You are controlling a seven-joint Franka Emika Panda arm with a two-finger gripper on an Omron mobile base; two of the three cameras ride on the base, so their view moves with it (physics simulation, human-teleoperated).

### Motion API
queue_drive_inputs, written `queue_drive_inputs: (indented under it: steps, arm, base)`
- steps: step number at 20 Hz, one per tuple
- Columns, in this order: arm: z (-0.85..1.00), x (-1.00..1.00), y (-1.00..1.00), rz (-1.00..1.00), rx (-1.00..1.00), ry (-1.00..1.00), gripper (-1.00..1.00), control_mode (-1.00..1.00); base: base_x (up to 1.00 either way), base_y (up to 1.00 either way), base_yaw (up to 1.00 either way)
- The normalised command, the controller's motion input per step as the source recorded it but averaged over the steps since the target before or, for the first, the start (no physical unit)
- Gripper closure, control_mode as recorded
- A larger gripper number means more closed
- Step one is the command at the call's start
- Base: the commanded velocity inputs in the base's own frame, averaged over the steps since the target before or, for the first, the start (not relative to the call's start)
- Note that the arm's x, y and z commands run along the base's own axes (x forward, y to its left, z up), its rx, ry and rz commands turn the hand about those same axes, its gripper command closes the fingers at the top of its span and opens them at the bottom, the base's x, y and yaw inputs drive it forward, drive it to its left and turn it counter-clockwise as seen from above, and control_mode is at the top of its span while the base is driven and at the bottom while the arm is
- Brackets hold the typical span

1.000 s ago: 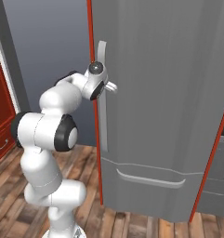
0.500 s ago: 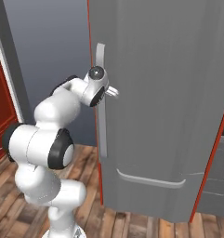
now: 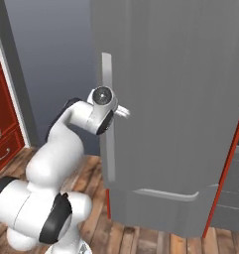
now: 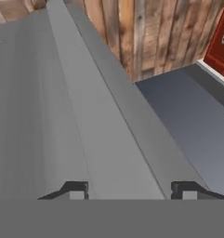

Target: Move the hot dog bun to the plate on the dining table and place the condiment next to that plate. Then navigate to the fridge and take the sausage and place it on the plate as well.

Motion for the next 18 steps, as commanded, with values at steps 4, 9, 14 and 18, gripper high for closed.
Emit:
queue_drive_inputs:
  steps: [4,9,14,18]
  arm:
    - [0.12,-1.0,-0.75,0.0,0.0,0.01,-1.0,-1.0]
    - [0.06,-0.98,-0.7,0.0,0.0,0.05,-1.0,-1.0]
    - [0.03,-0.93,-0.58,0.0,0.0,0.08,-1.0,-1.0]
    - [0.09,-1.0,-0.36,-0.03,-0.02,0.12,-1.0,-1.0]
  base:
    - [0.0,0.0,0.0]
    - [0.0,0.0,0.0]
    - [0.0,0.0,0.0]
    - [0.0,0.0,0.0]
